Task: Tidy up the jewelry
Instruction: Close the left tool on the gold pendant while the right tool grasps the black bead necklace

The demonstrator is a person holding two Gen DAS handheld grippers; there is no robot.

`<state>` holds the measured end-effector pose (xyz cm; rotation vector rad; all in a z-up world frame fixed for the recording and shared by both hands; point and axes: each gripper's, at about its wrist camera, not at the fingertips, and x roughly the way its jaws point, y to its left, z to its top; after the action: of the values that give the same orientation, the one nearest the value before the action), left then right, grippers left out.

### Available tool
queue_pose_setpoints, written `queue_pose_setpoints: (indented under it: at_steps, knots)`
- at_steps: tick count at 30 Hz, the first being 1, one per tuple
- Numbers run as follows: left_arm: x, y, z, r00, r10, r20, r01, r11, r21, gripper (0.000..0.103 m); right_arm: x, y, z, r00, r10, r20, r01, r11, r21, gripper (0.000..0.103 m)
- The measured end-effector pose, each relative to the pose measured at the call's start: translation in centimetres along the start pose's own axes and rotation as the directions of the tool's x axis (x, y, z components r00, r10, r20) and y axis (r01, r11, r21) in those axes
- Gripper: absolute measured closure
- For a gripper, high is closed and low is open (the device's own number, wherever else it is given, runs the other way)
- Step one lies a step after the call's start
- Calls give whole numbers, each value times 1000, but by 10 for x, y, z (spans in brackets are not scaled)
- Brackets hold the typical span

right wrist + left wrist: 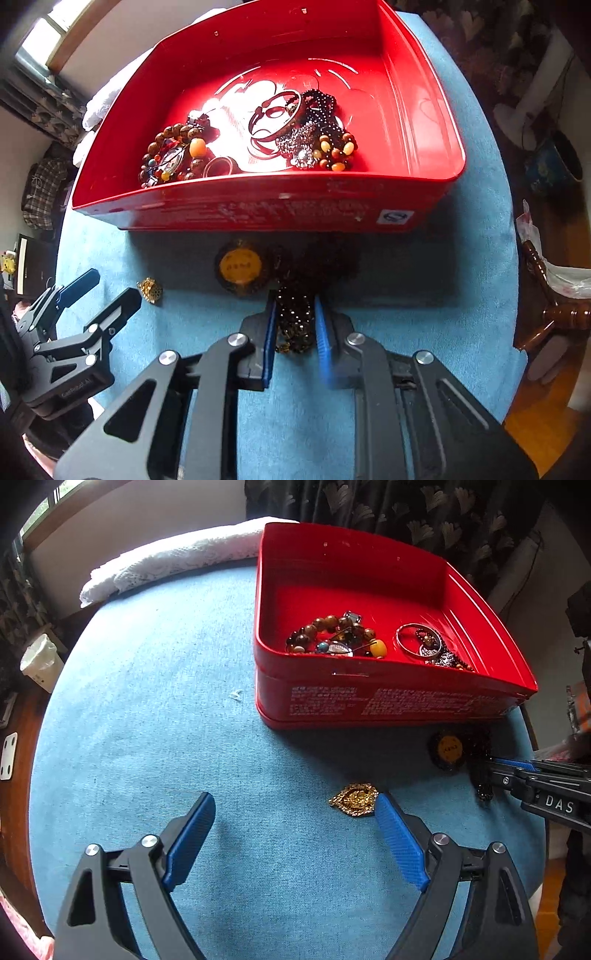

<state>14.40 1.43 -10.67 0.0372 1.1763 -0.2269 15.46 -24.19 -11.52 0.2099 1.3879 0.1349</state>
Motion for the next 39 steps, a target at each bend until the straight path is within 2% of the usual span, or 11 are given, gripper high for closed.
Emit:
queue_pose_setpoints:
  at_steps: [4,9,15,17,25,32,37,39]
  knots:
    - [5,-10,0,1000,-13,-23,13,1000,23,30,-9,-9,-12,1000,17,-1,-17,1000,12,85]
    - [10,-22,2,1000,2,-23,-1,998,60,31,-16,-20,-23,1000,25,-5,-25,1000,19,85]
    - [12,-37,6,999,20,-27,-17,995,103,57,-16,-20,-21,999,38,-9,-38,999,24,85]
    - [12,-41,7,999,13,-32,-9,994,113,73,-14,-20,-19,999,48,-13,-48,998,34,85]
    - [14,-44,9,999,10,-34,-7,995,101,74,-16,-22,-18,999,47,-22,-46,998,33,85]
    - [-1,-26,6,1000,-19,-12,19,998,54,74,-10,-12,-17,999,23,-40,-23,1000,-2,79]
    - [-1,-23,5,1000,-10,-13,11,999,46,74,-7,-4,-14,999,2,-34,-3,1000,-18,76]
    - [-1,-22,4,1000,-14,-16,14,999,43,74,-7,-1,-13,1000,-12,-28,11,999,-32,79]
